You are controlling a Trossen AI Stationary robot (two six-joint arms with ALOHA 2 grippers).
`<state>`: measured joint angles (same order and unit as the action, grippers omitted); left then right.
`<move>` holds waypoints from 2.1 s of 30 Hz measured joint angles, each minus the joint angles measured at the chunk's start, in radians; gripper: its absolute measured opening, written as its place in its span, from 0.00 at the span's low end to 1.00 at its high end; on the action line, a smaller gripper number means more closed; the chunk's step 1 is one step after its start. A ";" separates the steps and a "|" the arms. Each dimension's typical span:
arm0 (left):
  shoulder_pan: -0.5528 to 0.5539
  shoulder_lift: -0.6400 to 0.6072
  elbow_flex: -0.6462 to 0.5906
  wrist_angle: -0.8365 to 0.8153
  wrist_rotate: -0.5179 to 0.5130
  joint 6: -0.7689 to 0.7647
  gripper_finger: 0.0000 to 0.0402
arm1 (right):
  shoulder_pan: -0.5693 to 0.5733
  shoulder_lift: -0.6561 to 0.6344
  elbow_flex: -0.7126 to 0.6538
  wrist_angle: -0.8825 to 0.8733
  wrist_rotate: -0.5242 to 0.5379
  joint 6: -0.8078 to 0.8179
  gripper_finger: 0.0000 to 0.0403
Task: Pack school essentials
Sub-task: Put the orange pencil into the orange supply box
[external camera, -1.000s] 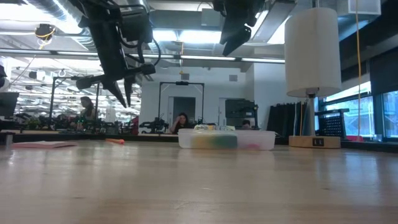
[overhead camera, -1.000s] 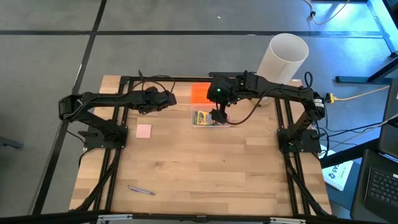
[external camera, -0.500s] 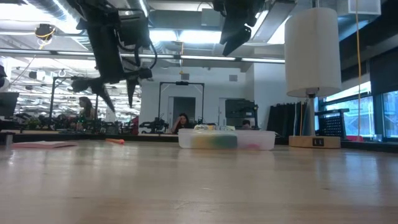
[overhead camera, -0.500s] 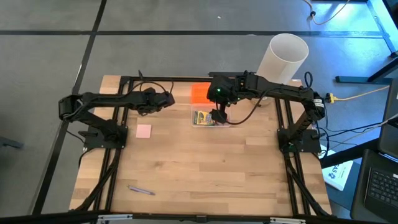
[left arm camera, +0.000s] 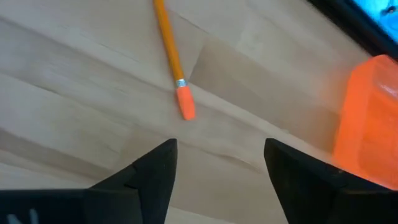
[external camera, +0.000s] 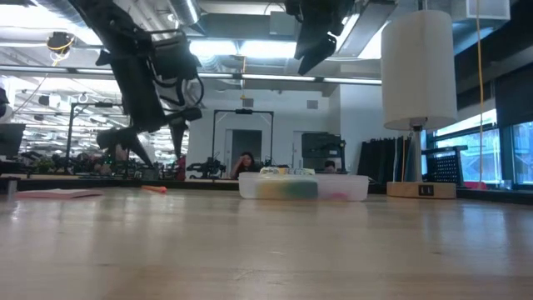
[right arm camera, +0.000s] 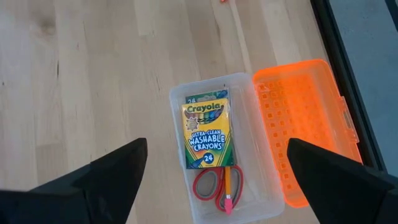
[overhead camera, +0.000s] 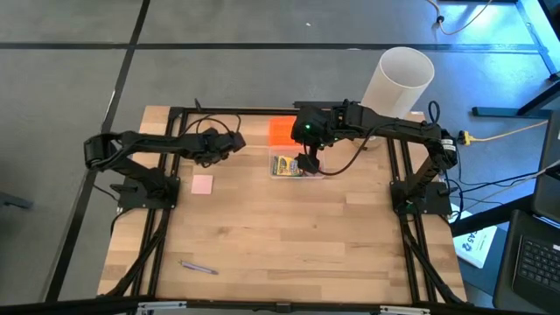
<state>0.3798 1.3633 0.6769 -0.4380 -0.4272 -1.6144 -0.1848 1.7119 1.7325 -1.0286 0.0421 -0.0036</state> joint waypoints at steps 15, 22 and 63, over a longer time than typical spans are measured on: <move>0.082 0.118 0.119 -0.058 0.154 0.101 0.59 | 0.000 0.000 0.000 0.000 0.000 0.000 0.96; 0.148 0.118 0.216 -0.245 0.255 0.107 0.59 | 0.000 0.000 0.000 0.000 0.000 -0.001 0.96; 0.206 0.273 0.220 -0.179 0.221 0.099 0.59 | 0.000 0.000 0.000 0.042 0.000 0.000 0.96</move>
<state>0.5853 1.6367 0.8970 -0.6172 -0.2067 -1.5158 -0.1848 1.7119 1.7321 -0.9871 0.0418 -0.0036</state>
